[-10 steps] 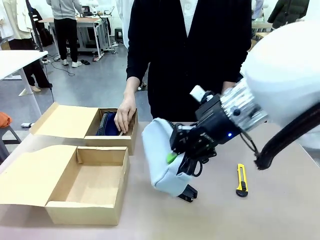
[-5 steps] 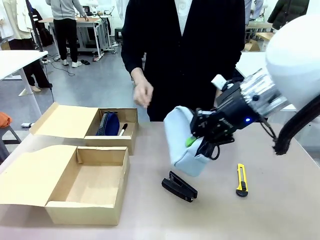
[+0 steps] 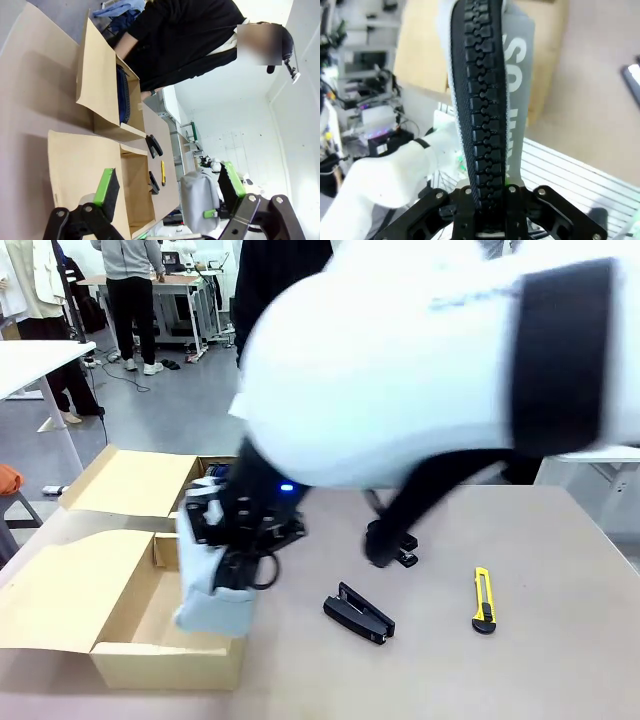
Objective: Place items inside the box.
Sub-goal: Pick up a Pencil pouch or Stapler and place it inside the Mailer Box closest to the robot.
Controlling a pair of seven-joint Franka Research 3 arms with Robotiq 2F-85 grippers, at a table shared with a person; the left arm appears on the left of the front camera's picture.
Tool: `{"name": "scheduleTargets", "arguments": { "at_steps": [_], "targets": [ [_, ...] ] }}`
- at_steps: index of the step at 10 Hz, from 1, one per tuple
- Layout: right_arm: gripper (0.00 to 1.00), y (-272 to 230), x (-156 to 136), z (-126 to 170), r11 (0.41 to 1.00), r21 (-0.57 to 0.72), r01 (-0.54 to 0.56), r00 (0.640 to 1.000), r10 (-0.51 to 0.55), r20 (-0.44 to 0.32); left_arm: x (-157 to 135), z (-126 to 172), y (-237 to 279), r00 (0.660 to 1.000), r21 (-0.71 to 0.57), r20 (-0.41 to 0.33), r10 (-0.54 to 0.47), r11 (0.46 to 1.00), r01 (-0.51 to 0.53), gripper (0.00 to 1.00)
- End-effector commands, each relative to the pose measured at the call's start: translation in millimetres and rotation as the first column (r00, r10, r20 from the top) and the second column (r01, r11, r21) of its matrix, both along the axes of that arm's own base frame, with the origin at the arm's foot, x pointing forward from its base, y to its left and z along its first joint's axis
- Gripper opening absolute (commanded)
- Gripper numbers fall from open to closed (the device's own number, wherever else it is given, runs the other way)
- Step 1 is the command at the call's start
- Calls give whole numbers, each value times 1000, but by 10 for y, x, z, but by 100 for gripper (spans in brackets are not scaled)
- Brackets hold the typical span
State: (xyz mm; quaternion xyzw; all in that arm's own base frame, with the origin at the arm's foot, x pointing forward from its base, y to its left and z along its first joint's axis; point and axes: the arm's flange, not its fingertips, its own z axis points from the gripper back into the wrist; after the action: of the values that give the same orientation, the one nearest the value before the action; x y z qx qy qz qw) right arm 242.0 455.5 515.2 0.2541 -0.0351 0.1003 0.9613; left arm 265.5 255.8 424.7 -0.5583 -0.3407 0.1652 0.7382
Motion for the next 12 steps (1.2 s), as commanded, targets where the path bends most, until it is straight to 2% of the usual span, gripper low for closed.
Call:
{"name": "scheduleTargets", "arguments": {
  "at_steps": [1,4,8,10,12],
  "targets": [
    [8,536,302,-178,999,-38,-19,1000,19,3,1,6,-3,1000,-2,30,3,1000,-3,100],
    [8,836,477,-421,999,-37,-15,999,16,41,1,6,-3,1000,-2,30,3,1000,-3,100],
    [8,1088,622,-969,995,-102,9,999,-4,54,1,6,-3,1000,-2,30,3,1000,-3,100],
    [8,1064,740,-1125,989,-127,78,995,-69,74,1,6,-3,1000,-2,30,3,1000,-3,100],
    [8,1074,764,-1275,984,-157,83,996,-78,38,1,6,-3,1000,-2,30,3,1000,-3,100]
  ]
}}
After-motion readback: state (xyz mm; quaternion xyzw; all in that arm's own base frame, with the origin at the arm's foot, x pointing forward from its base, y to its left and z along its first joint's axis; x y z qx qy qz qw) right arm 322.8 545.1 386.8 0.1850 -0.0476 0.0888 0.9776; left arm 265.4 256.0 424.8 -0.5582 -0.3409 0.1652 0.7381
